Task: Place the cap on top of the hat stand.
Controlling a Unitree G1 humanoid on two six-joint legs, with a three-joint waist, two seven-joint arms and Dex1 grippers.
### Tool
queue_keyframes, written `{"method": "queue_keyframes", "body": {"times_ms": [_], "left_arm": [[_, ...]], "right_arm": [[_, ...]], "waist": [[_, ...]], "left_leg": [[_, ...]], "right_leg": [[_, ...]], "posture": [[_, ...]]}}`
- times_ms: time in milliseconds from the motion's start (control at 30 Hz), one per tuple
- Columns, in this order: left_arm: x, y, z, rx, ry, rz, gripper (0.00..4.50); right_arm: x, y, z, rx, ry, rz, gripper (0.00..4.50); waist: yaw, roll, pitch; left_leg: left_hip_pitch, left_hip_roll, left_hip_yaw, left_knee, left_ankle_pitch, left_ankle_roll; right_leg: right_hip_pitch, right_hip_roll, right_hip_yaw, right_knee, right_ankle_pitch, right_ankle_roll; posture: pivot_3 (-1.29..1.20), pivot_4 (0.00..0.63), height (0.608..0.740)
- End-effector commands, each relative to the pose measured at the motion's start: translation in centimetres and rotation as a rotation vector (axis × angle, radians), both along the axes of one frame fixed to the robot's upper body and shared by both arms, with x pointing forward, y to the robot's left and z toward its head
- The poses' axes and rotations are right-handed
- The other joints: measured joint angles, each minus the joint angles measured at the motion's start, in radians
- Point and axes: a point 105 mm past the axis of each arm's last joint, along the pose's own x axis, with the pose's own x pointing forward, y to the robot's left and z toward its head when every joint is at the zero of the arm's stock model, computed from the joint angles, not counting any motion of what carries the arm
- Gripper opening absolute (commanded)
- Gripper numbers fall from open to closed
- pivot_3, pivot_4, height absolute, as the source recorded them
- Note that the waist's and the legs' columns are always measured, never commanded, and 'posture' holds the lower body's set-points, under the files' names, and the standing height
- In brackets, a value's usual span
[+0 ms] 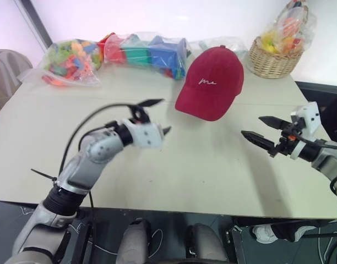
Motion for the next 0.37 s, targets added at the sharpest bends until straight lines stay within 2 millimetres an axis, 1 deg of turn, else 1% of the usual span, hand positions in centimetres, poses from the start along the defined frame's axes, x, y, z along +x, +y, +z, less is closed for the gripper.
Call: {"method": "queue_keyframes", "body": {"times_ms": [33,100,167,367], "left_arm": [[1.1,3.2,1.0,-0.25,0.145,0.136,4.45],[1.4,5.1,1.1,-0.423,0.247,0.17,4.45],[1.4,7.0,0.8,-0.531,0.318,0.212,4.45],[0.1,11.2,-1.4,-0.652,0.438,0.303,4.45]], "right_arm": [[-0.3,-0.8,2.0,0.013,-0.053,0.004,4.5],[-0.6,-1.2,2.2,0.014,-0.03,0.009,4.5],[-0.9,-1.8,2.5,0.022,-0.01,0.009,4.5],[-0.8,-3.2,3.1,0.018,0.003,-0.018,4.5]], "waist": [[0.0,0.0,0.0],[-0.001,0.0,0.0],[-0.005,0.0,0.0],[-0.022,0.0,0.0]], "left_leg": [[0.0,0.0,0.0,0.0,0.0,0.0],[0.0,0.0,0.0,0.0,0.0,0.0],[0.0,0.0,-0.001,0.0,0.0,0.0],[0.0,0.0,-0.001,0.0,0.0,0.0]], "right_leg": [[0.0,0.0,0.0,0.0,0.0,0.0],[0.0,0.0,0.0,0.0,0.0,0.0],[0.0,0.0,0.0,0.0,0.0,0.0],[0.001,0.0,0.0,0.0,0.0,0.0]], "posture": [[0.0,0.15,0.74],[0.0,0.15,0.74],[0.0,0.15,0.74],[0.0,0.15,0.74]]}}
